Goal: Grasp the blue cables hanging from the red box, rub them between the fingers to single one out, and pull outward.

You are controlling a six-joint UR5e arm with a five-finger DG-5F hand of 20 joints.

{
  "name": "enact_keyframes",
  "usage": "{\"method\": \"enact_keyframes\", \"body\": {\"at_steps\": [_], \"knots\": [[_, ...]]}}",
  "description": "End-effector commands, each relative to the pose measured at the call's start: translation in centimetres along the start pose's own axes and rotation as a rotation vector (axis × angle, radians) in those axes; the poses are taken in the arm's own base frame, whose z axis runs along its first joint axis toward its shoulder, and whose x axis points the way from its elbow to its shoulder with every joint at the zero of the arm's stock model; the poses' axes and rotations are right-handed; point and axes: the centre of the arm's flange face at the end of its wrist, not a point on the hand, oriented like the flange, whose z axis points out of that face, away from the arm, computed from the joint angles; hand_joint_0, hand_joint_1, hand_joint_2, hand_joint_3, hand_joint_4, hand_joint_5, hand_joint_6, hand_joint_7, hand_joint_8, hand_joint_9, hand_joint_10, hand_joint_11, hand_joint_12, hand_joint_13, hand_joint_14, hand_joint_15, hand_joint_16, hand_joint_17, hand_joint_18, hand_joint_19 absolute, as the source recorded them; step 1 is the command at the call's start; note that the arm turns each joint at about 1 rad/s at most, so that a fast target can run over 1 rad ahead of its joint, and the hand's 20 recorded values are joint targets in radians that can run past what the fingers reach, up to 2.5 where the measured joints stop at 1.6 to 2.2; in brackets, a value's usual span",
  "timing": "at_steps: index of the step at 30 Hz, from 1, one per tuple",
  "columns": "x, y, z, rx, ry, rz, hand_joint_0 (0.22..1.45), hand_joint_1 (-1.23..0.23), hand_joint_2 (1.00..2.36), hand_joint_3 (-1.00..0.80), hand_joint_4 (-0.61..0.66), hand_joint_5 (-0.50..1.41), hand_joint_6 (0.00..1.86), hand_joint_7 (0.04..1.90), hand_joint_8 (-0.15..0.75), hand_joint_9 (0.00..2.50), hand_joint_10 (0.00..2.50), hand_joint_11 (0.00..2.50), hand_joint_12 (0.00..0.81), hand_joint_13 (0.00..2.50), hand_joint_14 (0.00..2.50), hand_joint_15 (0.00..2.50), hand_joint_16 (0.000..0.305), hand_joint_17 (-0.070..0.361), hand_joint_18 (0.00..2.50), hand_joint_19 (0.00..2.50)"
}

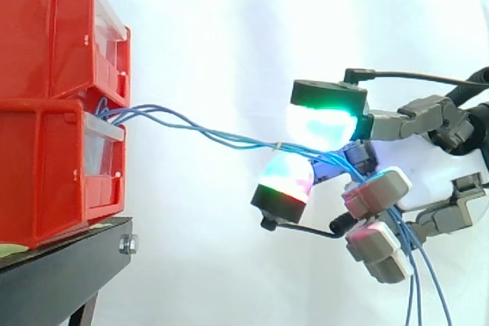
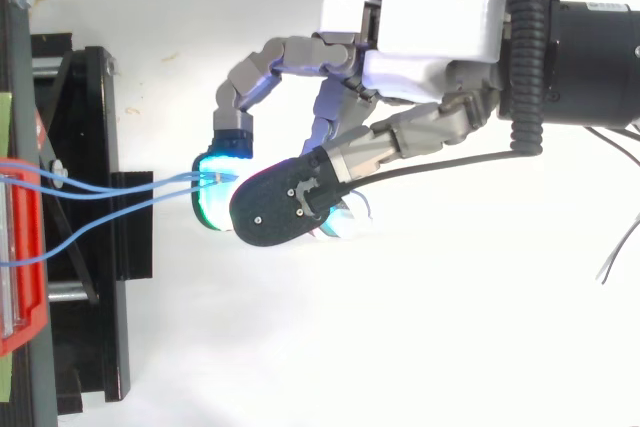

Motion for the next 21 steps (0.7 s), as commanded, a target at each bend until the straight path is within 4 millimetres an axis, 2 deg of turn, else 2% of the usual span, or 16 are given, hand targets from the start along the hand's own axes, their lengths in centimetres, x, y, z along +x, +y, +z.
{"method": "enact_keyframes", "body": {"at_steps": [1,5,8,14,19,20,21], "knots": [[0.0,0.6,0.1,-0.012,0.001,0.002,0.53,-0.66,1.00,-0.50,0.03,-0.14,0.82,0.88,0.292,1.36,0.02,1.08,0.380,1.17,0.03,0.84,0.054,0.121,0.95,0.90],[0.1,1.2,0.1,-0.019,0.002,0.003,0.60,-0.68,1.00,-0.45,0.01,-0.14,0.85,0.91,0.283,1.36,0.03,1.10,0.364,1.17,0.03,0.85,0.051,0.115,0.93,0.90],[0.1,1.7,0.0,-0.016,0.002,0.001,0.62,-0.71,1.01,-0.33,0.00,-0.14,0.88,0.92,0.283,1.36,0.03,1.10,0.361,1.17,0.03,0.85,0.051,0.114,0.94,0.90],[0.5,2.8,-0.4,0.006,0.002,-0.004,0.67,-0.85,1.02,-0.28,-0.05,-0.15,0.89,0.95,0.275,1.33,0.03,1.10,0.359,1.16,0.03,0.84,0.050,0.113,0.96,0.88],[0.7,2.7,-0.4,0.011,0.005,-0.006,0.75,-0.89,1.01,-0.39,-0.13,-0.16,0.91,0.96,0.272,1.32,0.02,1.11,0.356,1.16,0.03,0.83,0.050,0.112,0.97,0.84],[0.7,2.7,-0.4,0.011,0.005,-0.006,0.75,-0.89,1.00,-0.50,-0.10,-0.16,0.91,0.91,0.272,1.32,0.03,1.10,0.353,1.16,0.03,0.82,0.049,0.111,0.97,0.84],[0.7,2.7,-0.4,0.011,0.005,-0.006,0.72,-0.88,1.00,-0.50,-0.07,-0.16,0.91,0.89,0.266,1.32,0.03,1.10,0.352,1.16,0.03,0.83,0.049,0.110,0.97,0.85]]}}
